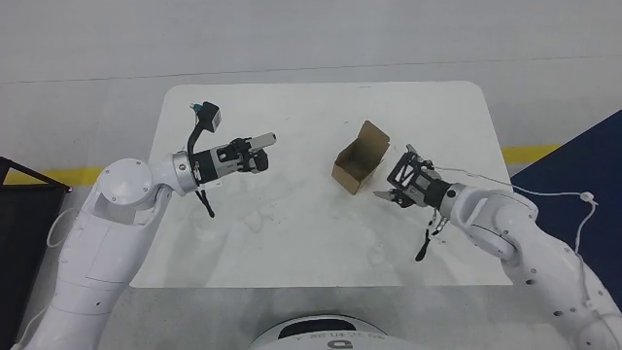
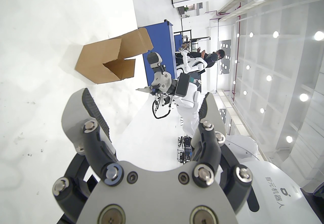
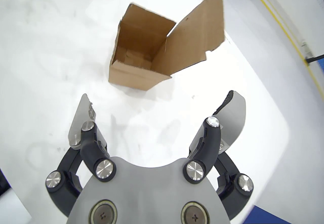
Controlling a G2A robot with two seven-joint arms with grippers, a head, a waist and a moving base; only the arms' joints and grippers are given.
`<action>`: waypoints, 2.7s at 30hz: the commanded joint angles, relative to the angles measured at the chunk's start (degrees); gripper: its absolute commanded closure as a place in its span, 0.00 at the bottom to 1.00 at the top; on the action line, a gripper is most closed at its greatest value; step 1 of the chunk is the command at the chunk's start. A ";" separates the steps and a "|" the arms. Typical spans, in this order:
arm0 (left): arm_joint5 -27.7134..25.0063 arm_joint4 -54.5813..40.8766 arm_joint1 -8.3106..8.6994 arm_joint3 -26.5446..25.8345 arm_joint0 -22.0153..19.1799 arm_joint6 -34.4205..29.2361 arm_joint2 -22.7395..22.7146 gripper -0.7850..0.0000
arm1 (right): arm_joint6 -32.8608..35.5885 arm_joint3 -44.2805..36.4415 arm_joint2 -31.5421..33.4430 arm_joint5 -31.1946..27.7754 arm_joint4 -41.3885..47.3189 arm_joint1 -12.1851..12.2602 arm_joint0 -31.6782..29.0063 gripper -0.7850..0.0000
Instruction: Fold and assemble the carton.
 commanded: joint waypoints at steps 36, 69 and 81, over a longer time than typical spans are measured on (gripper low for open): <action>0.00 0.00 0.00 0.00 0.00 0.00 0.00 0.00 | 12.44 18.09 -11.74 1.71 25.33 -6.71 20.25 0.02; 0.00 0.00 0.00 0.00 0.00 0.00 0.00 0.00 | 13.53 19.90 -11.48 -1.01 21.59 -8.15 23.69 0.28; 0.00 0.00 0.00 0.00 0.00 0.00 0.00 0.00 | 11.24 22.79 -12.64 -2.59 22.87 -9.09 24.59 0.44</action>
